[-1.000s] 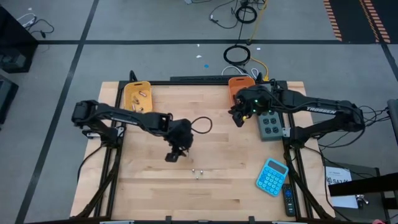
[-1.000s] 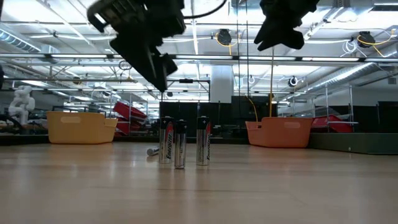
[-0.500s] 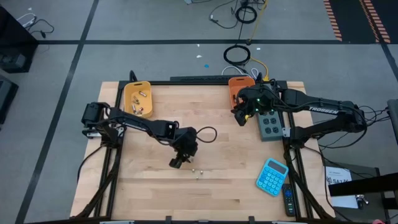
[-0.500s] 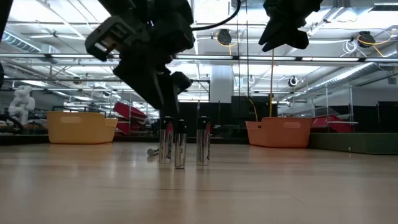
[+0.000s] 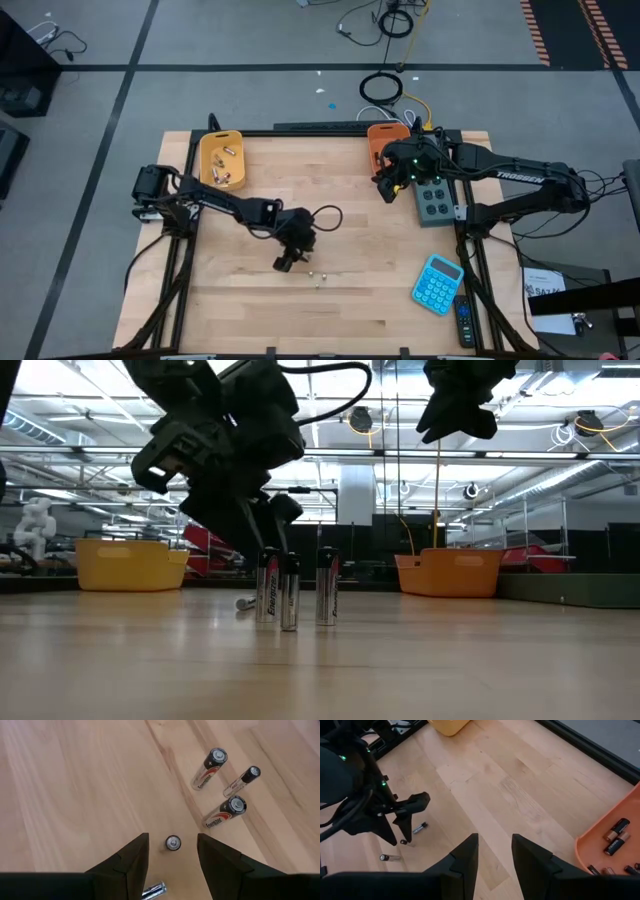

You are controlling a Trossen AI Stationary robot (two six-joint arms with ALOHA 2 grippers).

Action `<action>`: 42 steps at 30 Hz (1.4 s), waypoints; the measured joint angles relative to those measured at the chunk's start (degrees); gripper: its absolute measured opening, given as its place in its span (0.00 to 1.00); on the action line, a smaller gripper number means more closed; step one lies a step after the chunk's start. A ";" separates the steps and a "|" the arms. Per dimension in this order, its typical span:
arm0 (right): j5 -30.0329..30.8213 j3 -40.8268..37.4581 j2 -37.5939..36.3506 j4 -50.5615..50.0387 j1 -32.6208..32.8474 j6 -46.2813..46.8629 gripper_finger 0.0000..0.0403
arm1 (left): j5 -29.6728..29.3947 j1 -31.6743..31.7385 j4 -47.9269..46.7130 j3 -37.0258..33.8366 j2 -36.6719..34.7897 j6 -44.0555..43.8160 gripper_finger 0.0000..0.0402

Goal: Sort batteries
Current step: Put the silver battery into the yellow bin

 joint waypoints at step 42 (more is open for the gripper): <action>1.42 0.00 0.00 -1.03 -0.09 0.43 0.27 | -3.95 6.65 10.48 -3.75 -0.73 -15.53 0.08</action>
